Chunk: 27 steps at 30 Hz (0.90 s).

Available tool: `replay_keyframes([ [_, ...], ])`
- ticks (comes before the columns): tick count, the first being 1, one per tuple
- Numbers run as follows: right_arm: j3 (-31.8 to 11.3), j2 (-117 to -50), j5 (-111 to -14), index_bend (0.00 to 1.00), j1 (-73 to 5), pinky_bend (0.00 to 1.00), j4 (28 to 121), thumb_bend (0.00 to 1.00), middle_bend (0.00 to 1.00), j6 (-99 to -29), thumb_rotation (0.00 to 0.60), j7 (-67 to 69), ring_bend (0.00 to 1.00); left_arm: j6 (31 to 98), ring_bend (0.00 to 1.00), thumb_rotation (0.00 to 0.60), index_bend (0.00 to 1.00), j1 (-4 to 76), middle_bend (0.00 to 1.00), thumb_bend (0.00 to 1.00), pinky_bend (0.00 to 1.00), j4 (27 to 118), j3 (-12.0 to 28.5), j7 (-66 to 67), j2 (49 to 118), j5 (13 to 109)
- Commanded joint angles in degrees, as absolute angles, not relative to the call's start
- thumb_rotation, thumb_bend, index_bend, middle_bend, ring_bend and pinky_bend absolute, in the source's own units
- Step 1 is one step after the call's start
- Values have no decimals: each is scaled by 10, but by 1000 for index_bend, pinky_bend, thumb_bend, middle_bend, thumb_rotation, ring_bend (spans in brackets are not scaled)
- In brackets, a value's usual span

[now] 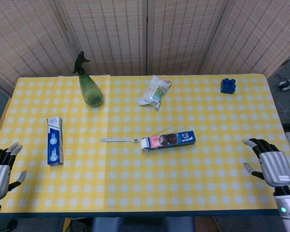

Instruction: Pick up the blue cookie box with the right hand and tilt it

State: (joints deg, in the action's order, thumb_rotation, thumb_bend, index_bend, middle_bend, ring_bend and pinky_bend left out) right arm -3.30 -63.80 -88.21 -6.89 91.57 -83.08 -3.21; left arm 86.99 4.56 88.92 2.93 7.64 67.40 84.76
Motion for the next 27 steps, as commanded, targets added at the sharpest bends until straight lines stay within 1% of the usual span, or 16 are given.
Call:
replay_keyframes([
  [1,-33,-637,-884,238,-71,336,916,182,249,-829,600,-32,216,870,136,600,147,45,115,333,88,887,29,75,675,847],
  [6,-33,-637,-885,238,-75,336,918,182,249,-825,600,-32,216,876,136,600,148,42,115,333,88,884,29,70,675,850],
  [14,-45,-642,-881,238,-109,336,922,181,249,-783,600,-37,216,885,137,600,157,37,115,333,88,881,28,63,676,854],
  [19,-56,-642,-877,231,-147,337,931,180,249,-736,600,-49,216,888,137,600,164,35,115,333,88,880,28,62,676,857],
  [24,-70,-649,-865,226,-197,337,934,180,249,-671,600,-49,216,891,137,600,170,33,116,333,88,880,28,59,675,857],
  [27,-75,-657,-853,212,-225,337,928,176,241,-632,600,-72,215,890,137,600,170,32,116,333,88,880,29,59,674,855],
])
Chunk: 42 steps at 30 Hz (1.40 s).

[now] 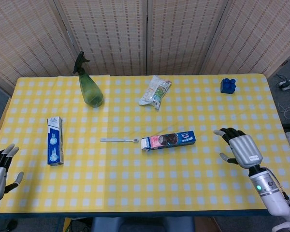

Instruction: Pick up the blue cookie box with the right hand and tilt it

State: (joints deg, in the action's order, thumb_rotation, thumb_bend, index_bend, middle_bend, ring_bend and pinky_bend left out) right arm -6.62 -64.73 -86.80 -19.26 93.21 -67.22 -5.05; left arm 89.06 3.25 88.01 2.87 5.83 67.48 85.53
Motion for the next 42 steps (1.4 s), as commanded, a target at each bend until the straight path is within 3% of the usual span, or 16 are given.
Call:
replay_keyframes([
  [1,-77,-662,-849,210,-233,336,925,175,238,-623,600,-80,212,890,137,600,170,32,116,333,88,880,29,59,674,855],
  [13,-94,-739,-781,209,-322,335,873,165,229,-521,600,-165,188,889,137,600,170,29,116,333,88,882,27,55,674,855],
  [35,-89,-835,-683,210,-405,335,748,167,229,-433,600,-210,188,883,137,600,170,23,116,333,88,865,23,38,677,851],
  [42,-86,-857,-658,290,-423,335,713,189,229,-411,600,-211,188,884,137,600,176,22,116,333,88,862,23,34,677,851],
])
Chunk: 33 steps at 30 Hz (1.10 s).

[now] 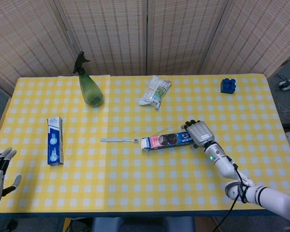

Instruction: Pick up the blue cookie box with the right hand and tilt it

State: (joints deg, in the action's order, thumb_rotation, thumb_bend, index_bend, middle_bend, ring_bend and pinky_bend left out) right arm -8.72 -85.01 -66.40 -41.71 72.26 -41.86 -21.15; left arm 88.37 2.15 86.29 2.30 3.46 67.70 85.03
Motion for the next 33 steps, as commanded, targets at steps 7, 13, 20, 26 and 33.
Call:
replay_keyframes([
  [7,-83,-878,-657,441,-433,335,685,219,279,-412,600,-198,188,885,137,600,189,22,116,333,88,859,23,29,679,856],
  [13,-86,-861,-692,490,-428,335,713,250,315,-447,600,-165,196,884,137,600,191,22,116,333,88,857,23,29,679,855],
  [20,-109,-802,-743,493,-424,335,818,251,323,-514,600,-136,212,885,137,600,191,24,117,333,88,857,24,28,681,859],
  [26,-129,-771,-761,508,-426,335,872,255,335,-550,600,-134,226,887,137,600,191,20,116,333,88,855,22,25,682,858],
  [33,-134,-742,-757,508,-421,335,914,256,335,-572,600,-160,226,891,137,600,191,17,116,333,88,850,22,19,683,857],
])
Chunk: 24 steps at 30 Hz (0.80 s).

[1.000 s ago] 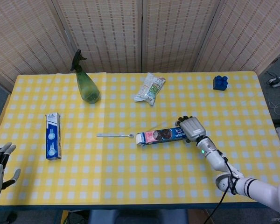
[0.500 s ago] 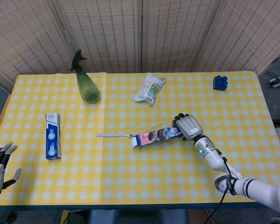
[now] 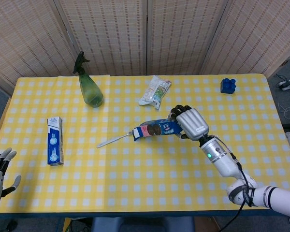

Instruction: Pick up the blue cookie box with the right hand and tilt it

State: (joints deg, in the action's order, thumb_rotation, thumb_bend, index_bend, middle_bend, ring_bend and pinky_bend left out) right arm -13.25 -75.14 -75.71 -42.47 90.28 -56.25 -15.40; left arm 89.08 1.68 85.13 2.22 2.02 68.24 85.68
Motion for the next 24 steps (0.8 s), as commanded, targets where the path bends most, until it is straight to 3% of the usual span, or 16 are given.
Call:
replay_keyframes([
  [1,-134,-739,-758,508,-420,335,918,256,335,-576,600,-160,227,891,137,600,191,17,116,333,88,850,22,19,683,858],
  [11,-140,-701,-780,508,-394,335,956,256,335,-633,600,-138,228,895,137,600,191,18,116,333,88,853,23,21,682,865],
  [24,-122,-674,-892,508,-360,336,995,256,351,-718,600,-9,265,897,137,600,191,19,116,333,88,866,22,33,679,871],
])
